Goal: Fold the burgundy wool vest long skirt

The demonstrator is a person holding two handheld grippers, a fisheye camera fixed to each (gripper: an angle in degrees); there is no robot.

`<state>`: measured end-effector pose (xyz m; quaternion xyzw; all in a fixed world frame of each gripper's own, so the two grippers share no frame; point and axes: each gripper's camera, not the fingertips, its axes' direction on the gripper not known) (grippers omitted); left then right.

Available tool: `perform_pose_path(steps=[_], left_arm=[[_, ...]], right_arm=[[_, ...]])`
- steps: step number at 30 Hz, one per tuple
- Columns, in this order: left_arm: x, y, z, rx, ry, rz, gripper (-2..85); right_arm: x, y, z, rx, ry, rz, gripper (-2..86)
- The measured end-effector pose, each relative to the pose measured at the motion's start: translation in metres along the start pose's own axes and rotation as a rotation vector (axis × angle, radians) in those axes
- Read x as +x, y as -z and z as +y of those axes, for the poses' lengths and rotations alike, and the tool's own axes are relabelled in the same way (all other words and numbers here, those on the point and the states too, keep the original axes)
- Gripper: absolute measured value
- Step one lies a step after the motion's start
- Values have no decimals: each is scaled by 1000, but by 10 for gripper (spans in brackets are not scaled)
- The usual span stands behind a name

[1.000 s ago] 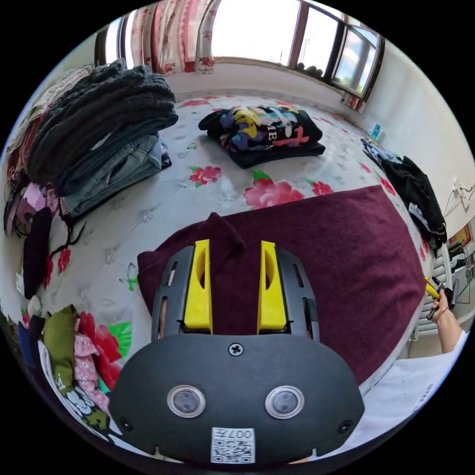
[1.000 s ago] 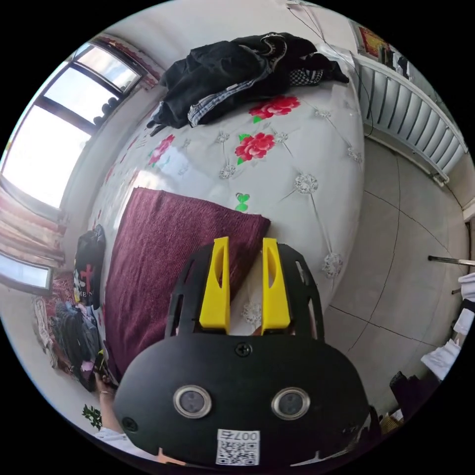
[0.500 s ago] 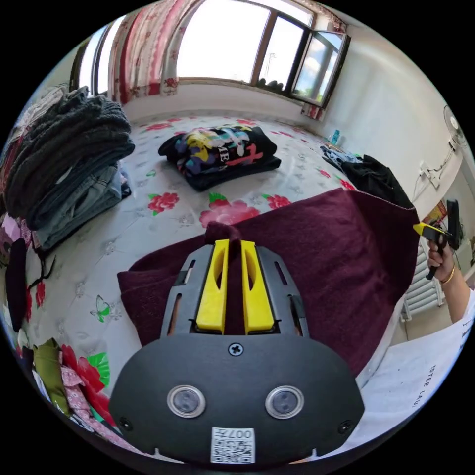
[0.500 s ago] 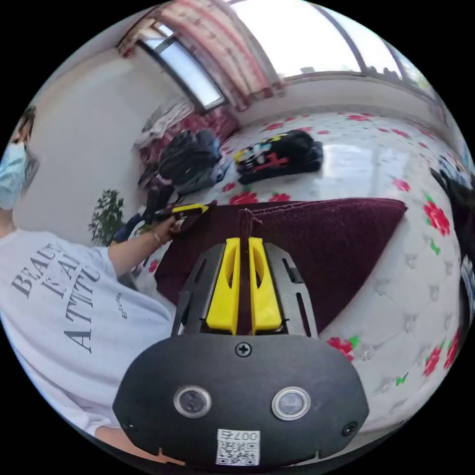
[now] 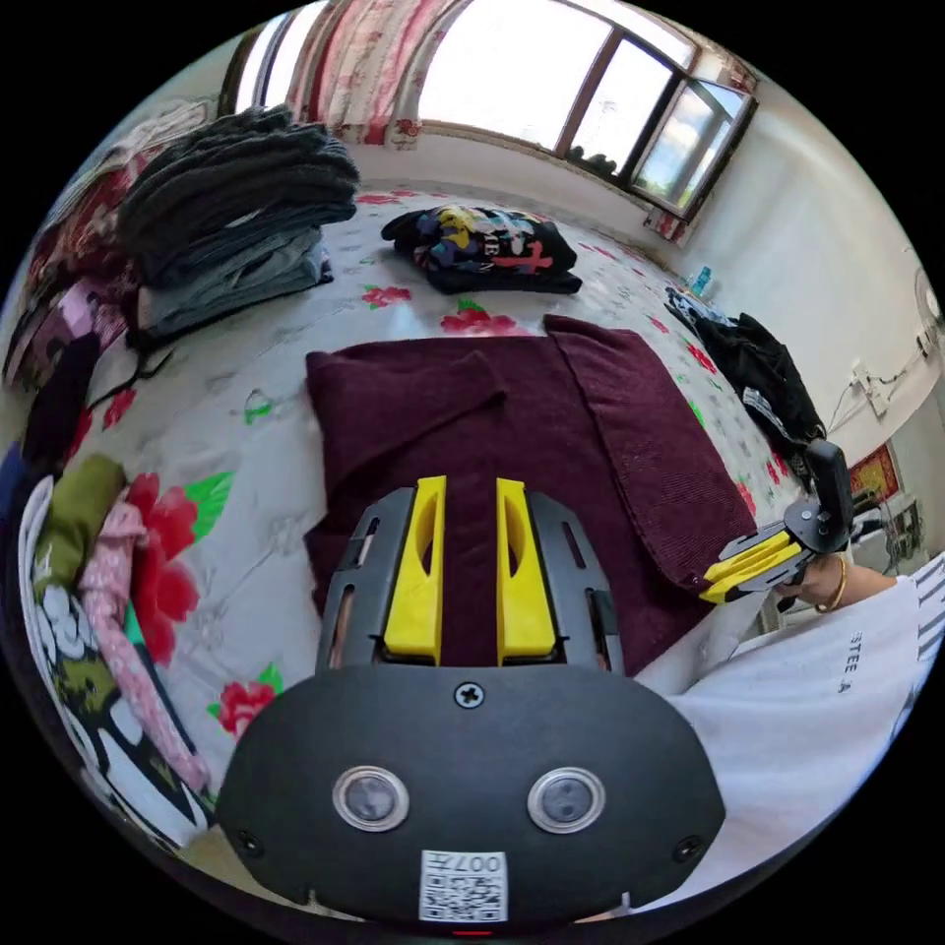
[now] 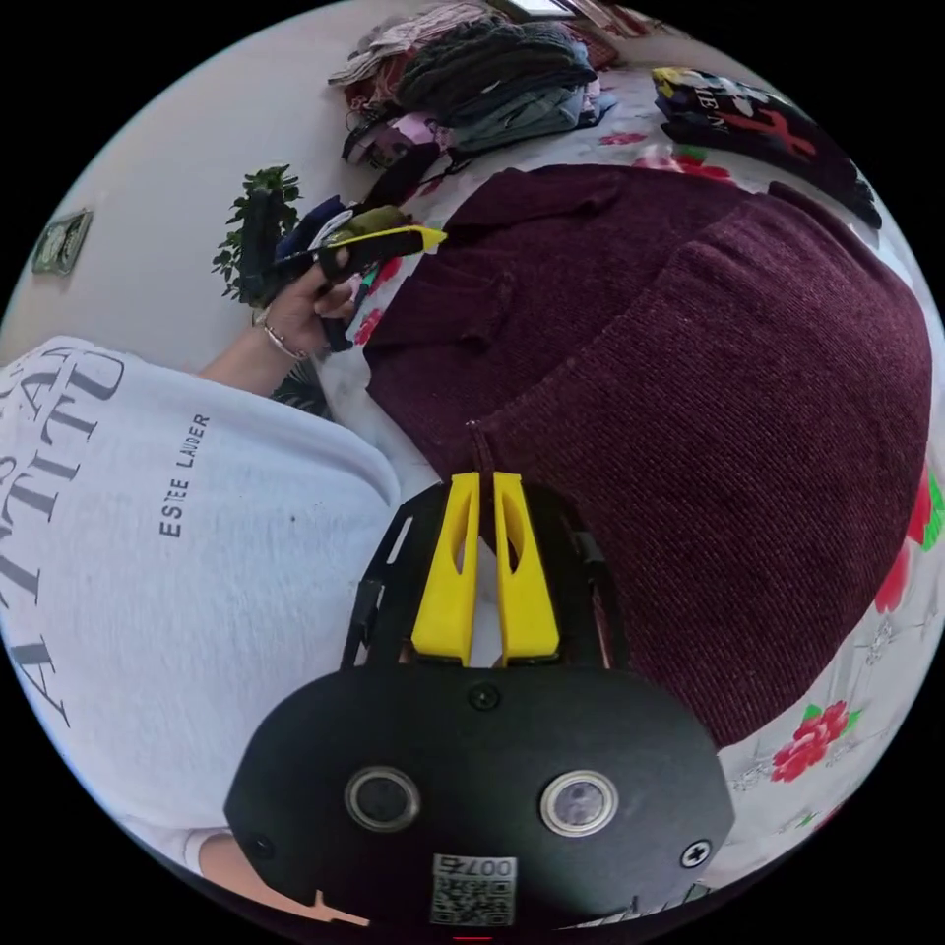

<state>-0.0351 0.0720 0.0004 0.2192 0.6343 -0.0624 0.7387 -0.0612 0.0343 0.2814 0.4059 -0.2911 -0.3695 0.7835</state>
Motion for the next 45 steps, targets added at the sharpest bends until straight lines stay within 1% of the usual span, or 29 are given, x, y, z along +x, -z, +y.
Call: perform_pose_path(steps=[2,6,11,13,16,18,20,21,23,25,27,29,30,32,34,35,37,39,40,41,42,43,44,45], left_arm=[[-23,11,18,-11,83,-17,82],[-62,23,45,-54,205,-58,84],[-85,17,55,-82,289,-43,94],[-91,12,55,-94,311,-22,101],[-96,6,55,-103,327,-2,115],[-100,4,54,-108,336,21,124],[-102,3,53,-118,332,30,129],[-102,1,53,-132,322,22,132],[-102,-8,53,-160,304,9,134],[-102,-23,53,-216,300,12,134],[-95,-29,52,-227,282,-54,128],[-85,-34,50,-253,244,-131,121],[-78,-37,51,-265,217,-173,109],[-69,-40,53,-259,168,-174,80],[-63,-42,55,-259,147,-177,59],[-61,-42,56,-275,130,-186,54],[-59,-33,57,-268,96,-164,51],[-51,-9,53,-219,35,-49,48],[-46,-2,51,-206,8,-15,48],[-33,13,43,-185,-58,49,46],[-16,27,32,-171,-140,89,44],[-6,34,26,-165,-187,96,41],[17,46,15,-150,-292,109,36],[40,57,4,-129,-399,152,34]], right_arm=[[-10,-26,11,-81,45,-40,2],[-26,-61,30,-162,100,40,3],[-19,-108,38,-268,77,1,12],[-18,-116,36,-286,67,-15,22],[-19,-114,20,-385,75,-66,46],[-22,-83,-3,-300,80,-20,58],[-27,-37,-49,-69,68,71,71],[-29,-30,-63,-17,66,82,74],[-38,-22,-126,147,69,84,88],[-47,-41,-178,215,71,80,98],[-52,-75,-233,205,56,73,108],[-58,-127,-299,146,18,68,117],[-60,-139,-313,130,8,85,119],[-61,-185,-356,39,-37,186,124],[-53,-213,-374,-55,-62,295,118],[-56,-210,-376,-16,-41,408,106],[-55,-203,-381,-52,12,454,80],[-44,-177,-385,-68,33,397,57],[-29,-146,-385,-43,12,301,46],[-11,-106,-381,25,-9,175,39],[-2,-84,-377,66,-19,116,35],[17,-39,-366,140,-31,-1,30],[38,7,-351,206,-41,-103,26],[48,30,-342,238,-47,-138,24]])
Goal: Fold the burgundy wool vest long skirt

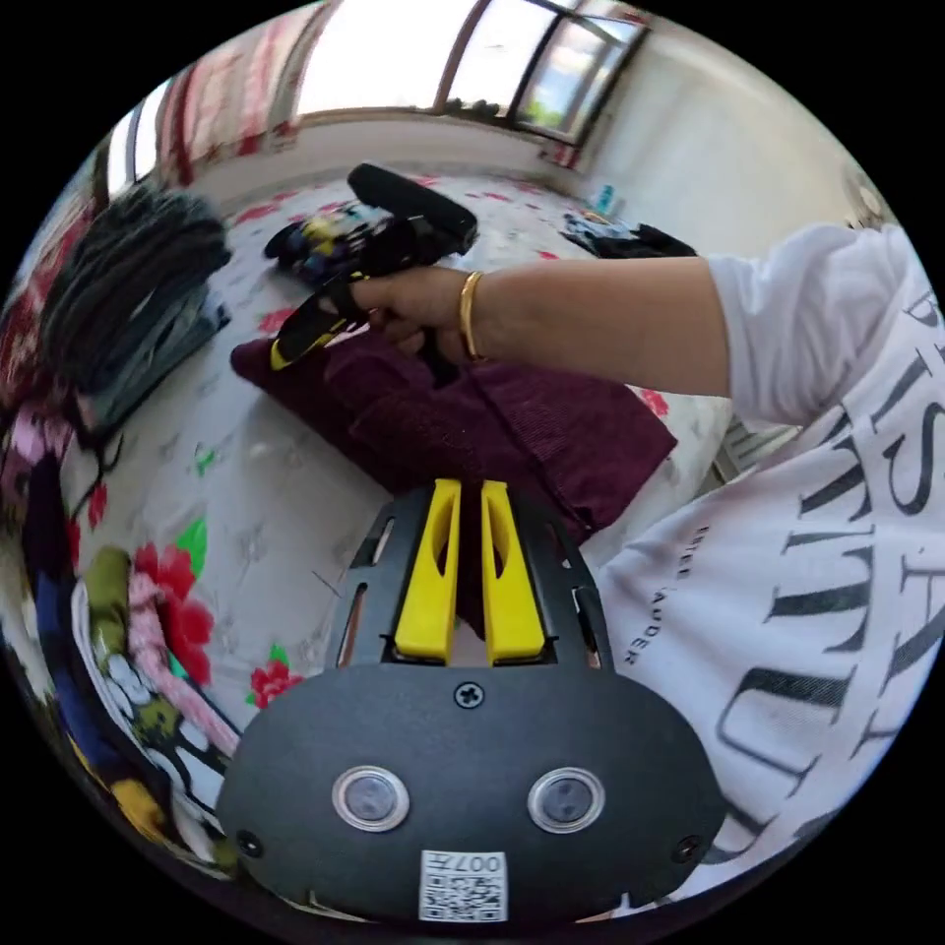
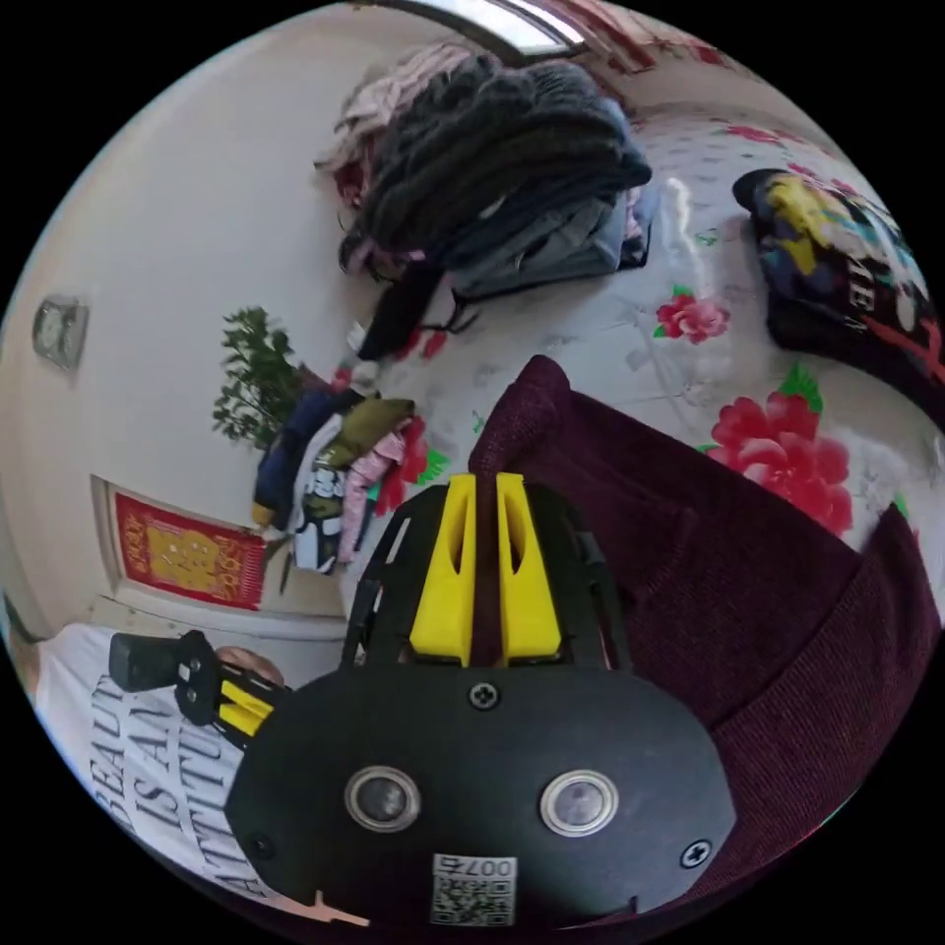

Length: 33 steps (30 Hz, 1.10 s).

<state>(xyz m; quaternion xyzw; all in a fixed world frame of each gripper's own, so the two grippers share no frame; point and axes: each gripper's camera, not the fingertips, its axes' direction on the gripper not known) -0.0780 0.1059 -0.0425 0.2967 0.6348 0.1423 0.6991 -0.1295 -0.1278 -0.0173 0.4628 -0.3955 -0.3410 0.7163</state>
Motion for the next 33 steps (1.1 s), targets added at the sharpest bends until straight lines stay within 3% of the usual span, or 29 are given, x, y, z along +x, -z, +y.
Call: perform_pose_path(steps=[3,7,12,15,19,23,27,33], left_arm=[[47,0,-44,0,-228,85,31],[116,-36,-88,-60,-477,132,32],[190,-152,-124,-194,-578,188,68],[185,-176,-116,-296,-496,204,96],[130,-131,-78,-235,-362,235,94],[40,-88,-21,-235,-35,232,95],[-4,-86,10,-257,198,369,109],[0,-113,-13,-294,226,437,95]], right_arm=[[32,127,28,136,-24,-72,20],[72,281,94,265,-98,58,22],[164,378,182,345,-462,206,37],[192,403,233,340,-641,285,49],[151,440,303,466,-602,178,66],[92,445,359,411,-590,118,85],[61,438,373,330,-588,58,92],[28,424,324,173,-554,110,72]])
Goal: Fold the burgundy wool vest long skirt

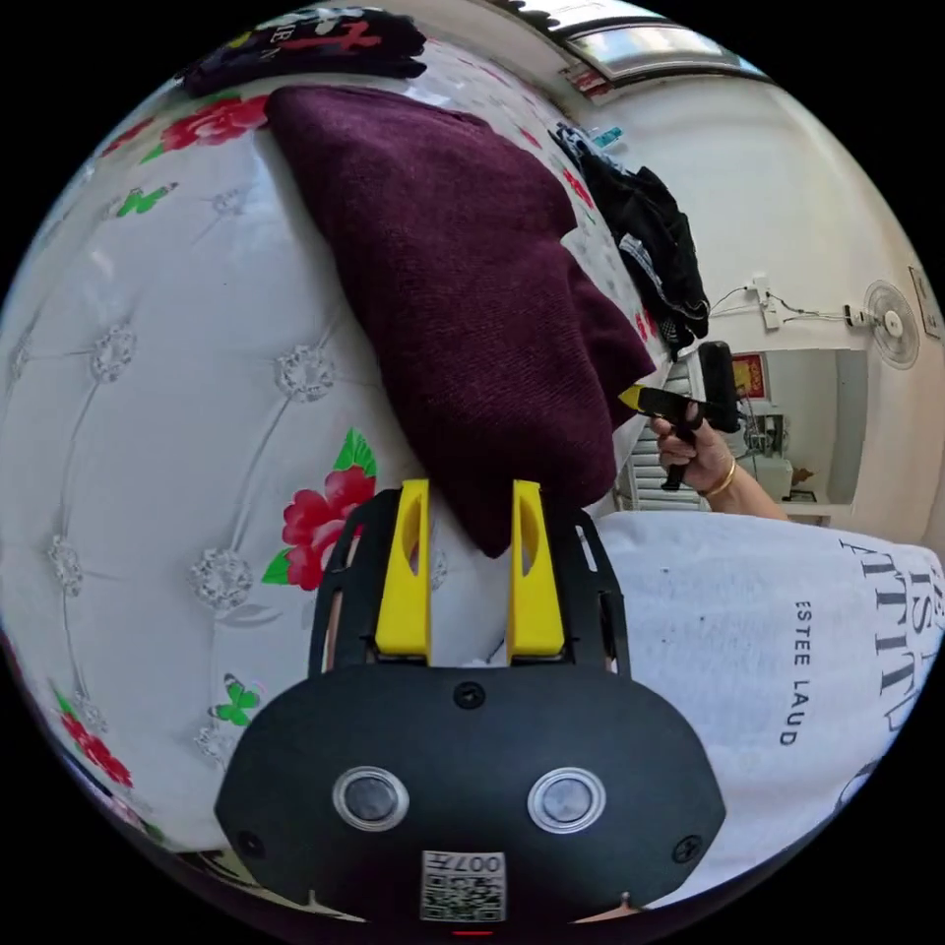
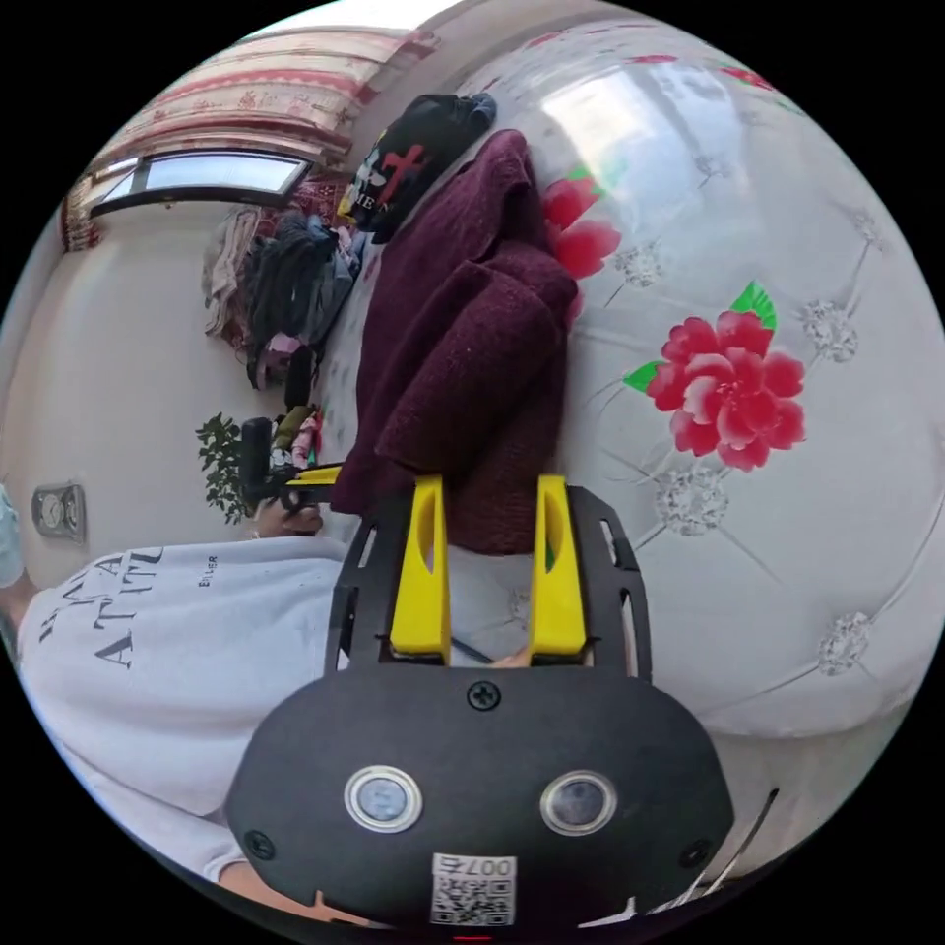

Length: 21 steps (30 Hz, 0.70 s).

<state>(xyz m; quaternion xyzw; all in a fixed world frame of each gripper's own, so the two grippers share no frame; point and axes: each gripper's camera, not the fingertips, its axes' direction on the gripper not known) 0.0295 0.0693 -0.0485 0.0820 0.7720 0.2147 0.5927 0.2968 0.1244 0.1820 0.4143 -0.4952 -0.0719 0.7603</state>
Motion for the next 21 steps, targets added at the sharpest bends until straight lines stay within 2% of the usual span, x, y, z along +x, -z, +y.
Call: perform_pose_path(steps=[1,4,7,13,18,21], left_arm=[[1,1,-3,-17,-15,-10,84],[0,19,-5,-39,-59,2,28],[2,62,19,34,-85,129,11],[5,123,80,104,-53,432,4],[-11,191,41,258,-38,604,17],[-31,231,-18,372,-3,505,41]], right_arm=[[-11,2,-5,-46,11,55,63],[-34,39,6,21,52,1,48],[-46,78,43,83,38,-84,39],[-70,115,100,72,-78,-410,29],[-117,180,51,213,-31,-583,31],[-164,210,-19,311,50,-510,43]])
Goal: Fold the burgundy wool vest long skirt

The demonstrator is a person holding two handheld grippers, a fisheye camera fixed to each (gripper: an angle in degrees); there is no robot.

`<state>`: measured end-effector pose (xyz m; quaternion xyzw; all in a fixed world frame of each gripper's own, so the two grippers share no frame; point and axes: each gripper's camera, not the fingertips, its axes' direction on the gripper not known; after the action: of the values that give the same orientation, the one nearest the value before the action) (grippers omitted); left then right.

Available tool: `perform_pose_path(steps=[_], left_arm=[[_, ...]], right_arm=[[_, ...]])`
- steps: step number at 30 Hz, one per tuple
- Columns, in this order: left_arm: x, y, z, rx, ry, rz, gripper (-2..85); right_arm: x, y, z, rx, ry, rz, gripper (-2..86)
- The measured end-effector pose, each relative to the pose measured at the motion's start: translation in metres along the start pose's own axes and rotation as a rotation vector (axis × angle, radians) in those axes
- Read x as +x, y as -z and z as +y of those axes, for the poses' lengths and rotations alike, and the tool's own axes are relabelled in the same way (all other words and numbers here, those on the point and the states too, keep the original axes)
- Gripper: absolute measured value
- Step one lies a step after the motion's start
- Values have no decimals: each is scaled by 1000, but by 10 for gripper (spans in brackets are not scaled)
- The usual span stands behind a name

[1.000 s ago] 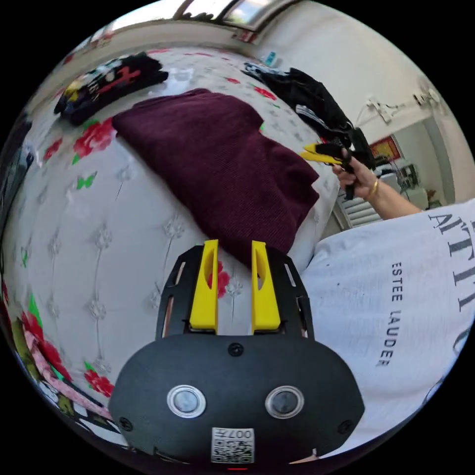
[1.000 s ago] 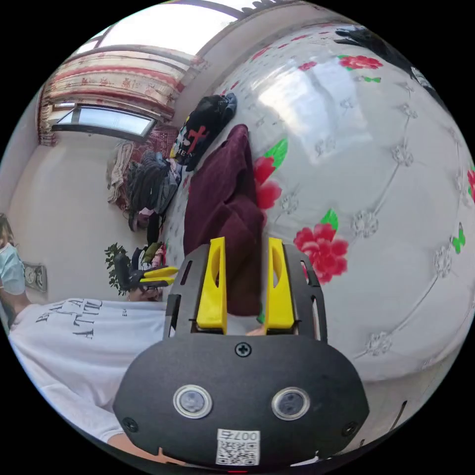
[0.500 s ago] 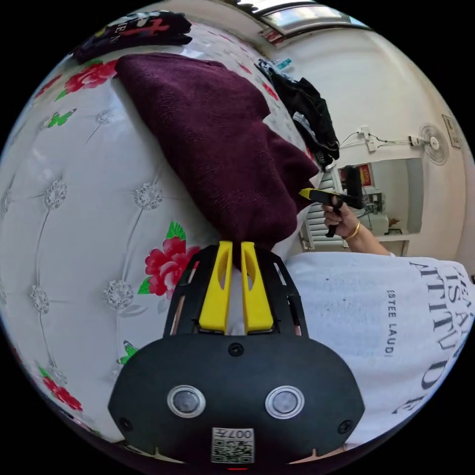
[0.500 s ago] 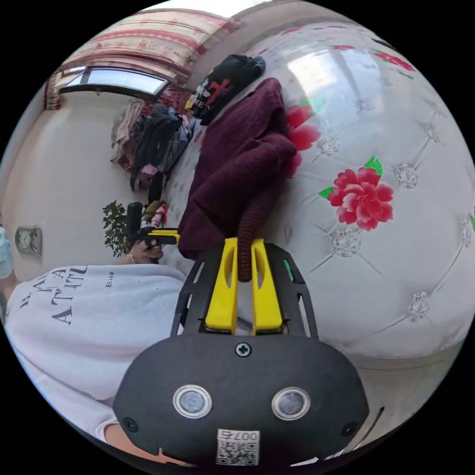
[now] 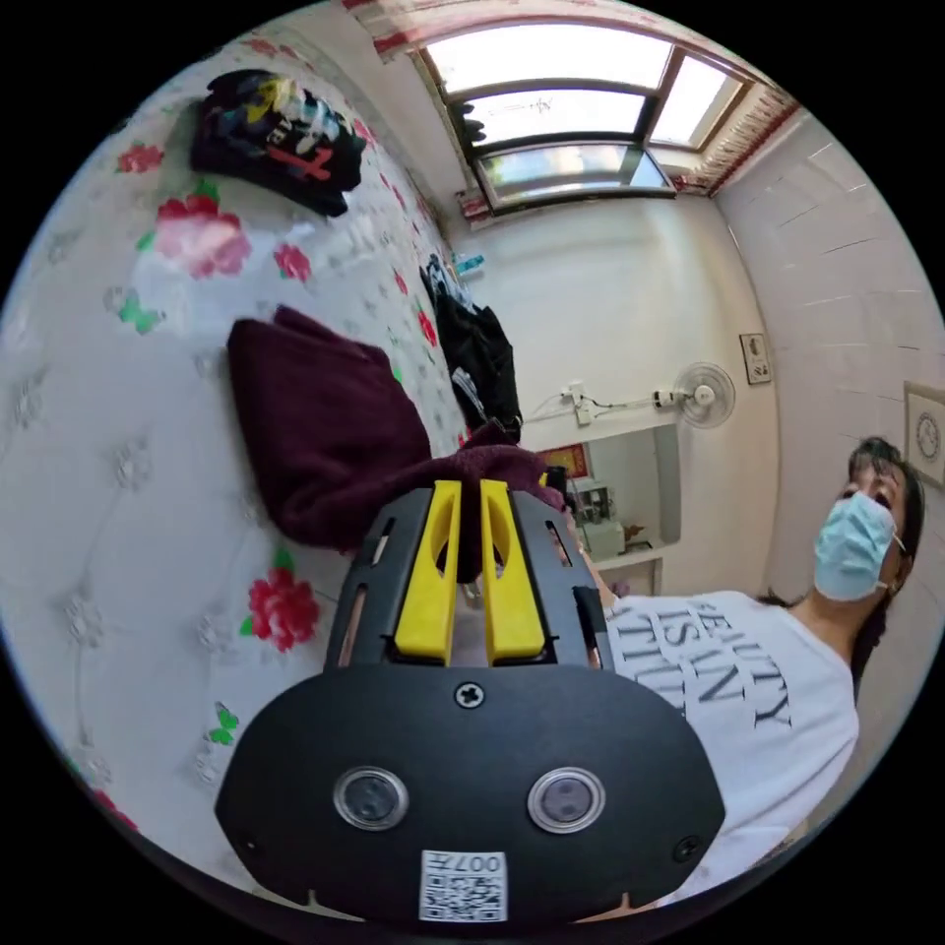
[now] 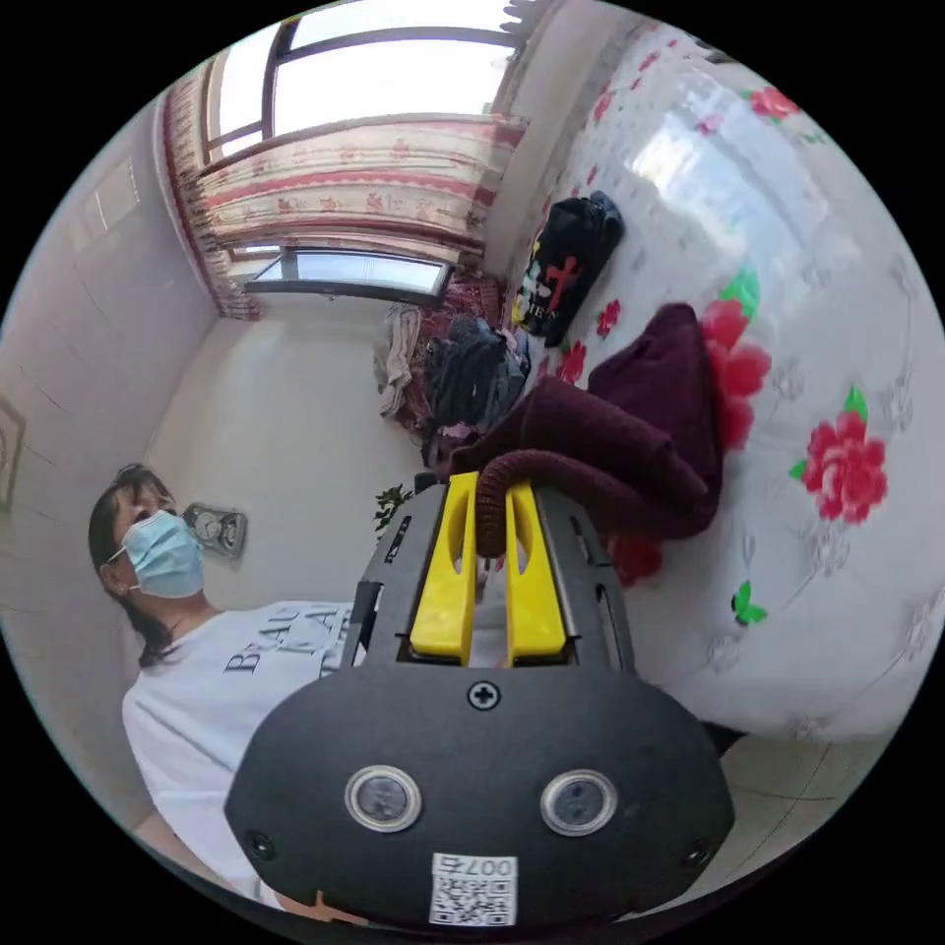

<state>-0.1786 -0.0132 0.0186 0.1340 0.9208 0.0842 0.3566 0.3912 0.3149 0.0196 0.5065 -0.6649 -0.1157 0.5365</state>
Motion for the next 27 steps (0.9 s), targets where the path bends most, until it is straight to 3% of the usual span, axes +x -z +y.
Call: perform_pose_path(steps=[6,12,17,23,27], left_arm=[[-57,23,-66,167,208,-405,78],[-94,3,-6,73,250,-339,129],[-102,-51,-9,-88,204,-259,172],[-115,-95,-34,-210,202,-202,84],[-77,-75,-61,-110,93,-157,64]], right_arm=[[-9,-48,-89,119,52,424,80],[62,-54,-55,-2,-110,471,111],[104,-83,-58,-85,-186,320,131],[120,-132,-86,-171,-255,216,104],[69,-138,-130,-154,-144,163,81]])
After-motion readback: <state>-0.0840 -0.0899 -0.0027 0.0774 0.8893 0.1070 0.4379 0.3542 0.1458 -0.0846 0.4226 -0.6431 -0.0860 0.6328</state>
